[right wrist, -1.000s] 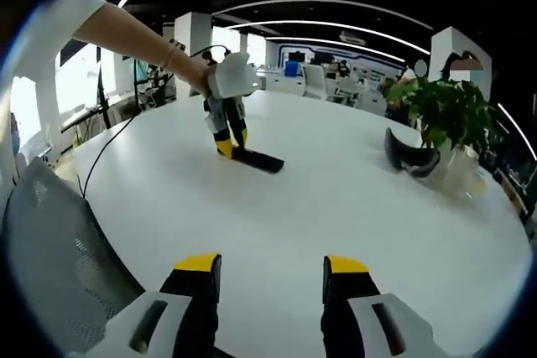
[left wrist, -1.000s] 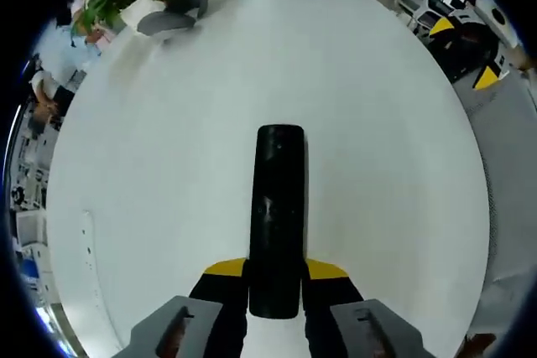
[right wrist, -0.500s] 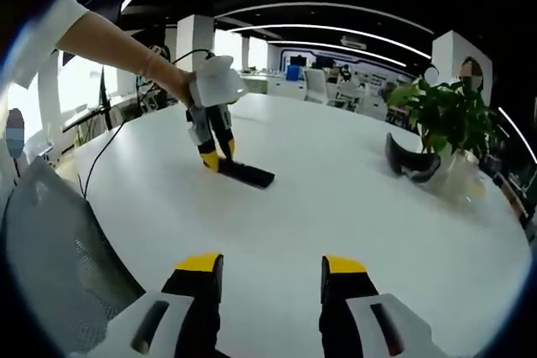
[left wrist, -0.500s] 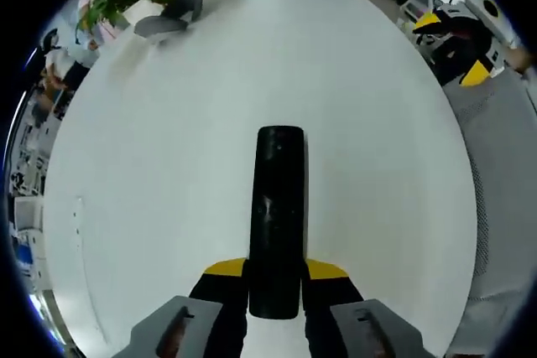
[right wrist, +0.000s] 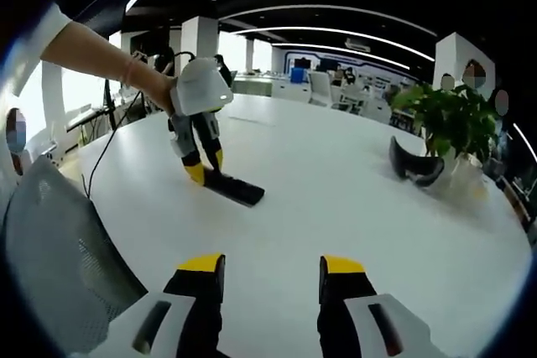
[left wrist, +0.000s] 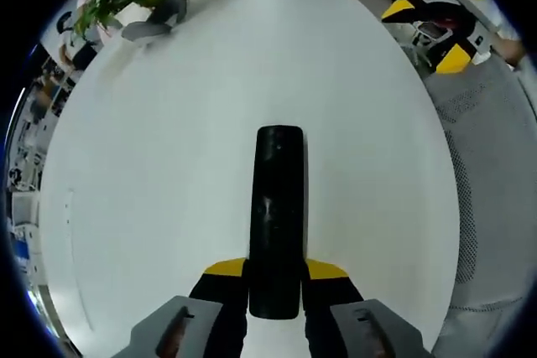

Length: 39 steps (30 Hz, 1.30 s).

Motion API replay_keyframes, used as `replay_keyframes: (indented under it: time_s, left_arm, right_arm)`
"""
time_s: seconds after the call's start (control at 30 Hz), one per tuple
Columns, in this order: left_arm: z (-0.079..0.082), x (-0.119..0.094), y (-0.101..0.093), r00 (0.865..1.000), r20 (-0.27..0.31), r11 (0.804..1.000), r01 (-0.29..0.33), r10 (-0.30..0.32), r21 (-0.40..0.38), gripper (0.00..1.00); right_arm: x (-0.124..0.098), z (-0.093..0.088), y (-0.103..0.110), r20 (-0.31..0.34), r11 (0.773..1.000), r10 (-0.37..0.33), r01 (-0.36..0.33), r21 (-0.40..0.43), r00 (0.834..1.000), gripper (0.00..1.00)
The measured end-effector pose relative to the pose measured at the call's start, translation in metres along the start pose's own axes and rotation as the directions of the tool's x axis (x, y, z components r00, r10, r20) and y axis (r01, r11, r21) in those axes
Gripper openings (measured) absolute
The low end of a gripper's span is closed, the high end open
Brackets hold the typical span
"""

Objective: Press the specified remote control buttons in sequence, fully releasing each button before pressing the next.

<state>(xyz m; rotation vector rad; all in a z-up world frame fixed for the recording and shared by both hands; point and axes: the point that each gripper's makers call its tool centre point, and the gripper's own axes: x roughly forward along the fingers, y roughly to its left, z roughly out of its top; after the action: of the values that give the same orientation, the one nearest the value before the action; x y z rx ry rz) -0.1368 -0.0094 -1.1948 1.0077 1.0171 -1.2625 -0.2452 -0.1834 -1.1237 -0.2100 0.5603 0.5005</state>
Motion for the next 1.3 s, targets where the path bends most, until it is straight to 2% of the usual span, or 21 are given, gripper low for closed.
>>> replay_keyframes:
  time_s: [0.43, 0.67, 1.0, 1.3]
  left_arm:
    - [-0.005, -0.003, -0.034, 0.999, 0.047, 0.999, -0.009, 0.011, -0.046, 0.24]
    - [-0.008, -0.004, -0.051, 0.998, 0.060, 0.999, -0.012, 0.015, -0.052, 0.24]
    - [-0.014, -0.006, -0.069, 0.996, 0.088, 0.996, -0.001, 0.009, -0.087, 0.24]
    - [-0.017, -0.008, -0.084, 0.993, 0.115, 0.994, -0.014, 0.027, -0.111, 0.24]
  right_arm:
    - [0.000, 0.000, 0.001, -0.007, 1.000, 0.003, -0.004, -0.027, 1.000, 0.41]
    - [0.000, -0.003, -0.001, -0.013, 1.000, -0.002, 0.002, -0.007, 1.000, 0.40]
    - [0.000, -0.007, 0.001, -0.034, 1.000, 0.006, -0.006, -0.002, 0.999, 0.38]
    - [0.001, -0.009, 0.004, -0.047, 1.000, 0.022, -0.022, -0.003, 0.999, 0.35]
